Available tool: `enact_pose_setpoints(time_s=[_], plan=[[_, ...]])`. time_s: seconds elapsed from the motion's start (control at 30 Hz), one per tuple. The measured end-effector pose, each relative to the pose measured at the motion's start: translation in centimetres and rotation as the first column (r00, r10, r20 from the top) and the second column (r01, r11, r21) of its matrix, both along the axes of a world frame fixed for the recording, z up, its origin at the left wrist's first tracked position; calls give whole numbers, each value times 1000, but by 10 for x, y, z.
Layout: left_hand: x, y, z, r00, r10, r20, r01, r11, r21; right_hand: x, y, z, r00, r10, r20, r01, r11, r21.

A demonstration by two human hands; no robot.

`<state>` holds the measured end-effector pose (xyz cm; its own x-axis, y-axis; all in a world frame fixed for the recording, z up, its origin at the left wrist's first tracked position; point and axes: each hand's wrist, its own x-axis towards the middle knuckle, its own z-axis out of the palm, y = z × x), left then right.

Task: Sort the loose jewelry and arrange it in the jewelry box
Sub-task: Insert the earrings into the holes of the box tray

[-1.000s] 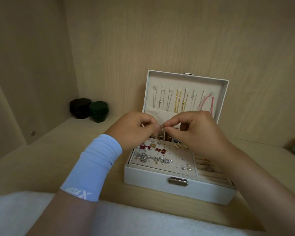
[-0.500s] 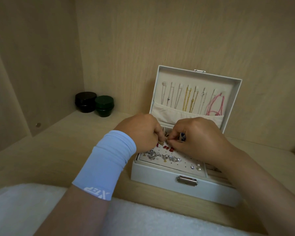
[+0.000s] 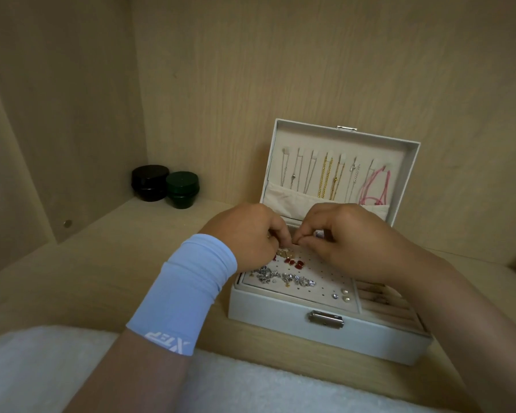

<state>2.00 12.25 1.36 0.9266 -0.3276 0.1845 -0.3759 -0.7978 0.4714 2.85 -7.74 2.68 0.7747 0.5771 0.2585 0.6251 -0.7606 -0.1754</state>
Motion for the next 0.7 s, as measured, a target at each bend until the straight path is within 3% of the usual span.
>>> enact_pose_setpoints(time_s=[0.3, 0.43, 0.57, 0.7], plan=[[-1, 2, 1, 1000, -29, 5, 29, 999, -37, 4, 4, -11, 998, -27, -50, 25, 998, -49], [-2, 2, 3, 1000, -9, 8, 9, 1000, 15, 3, 0, -7, 999, -19, -37, 21, 999, 42], [-4, 1, 3, 1000, -13, -12, 13, 999, 43, -2, 0, -5, 995, -1, -103, 2, 1000, 3], [-8, 0, 5, 998, -7, 62, 10, 999, -36, -6, -15, 11, 996, -30, -80, 42, 987, 154]])
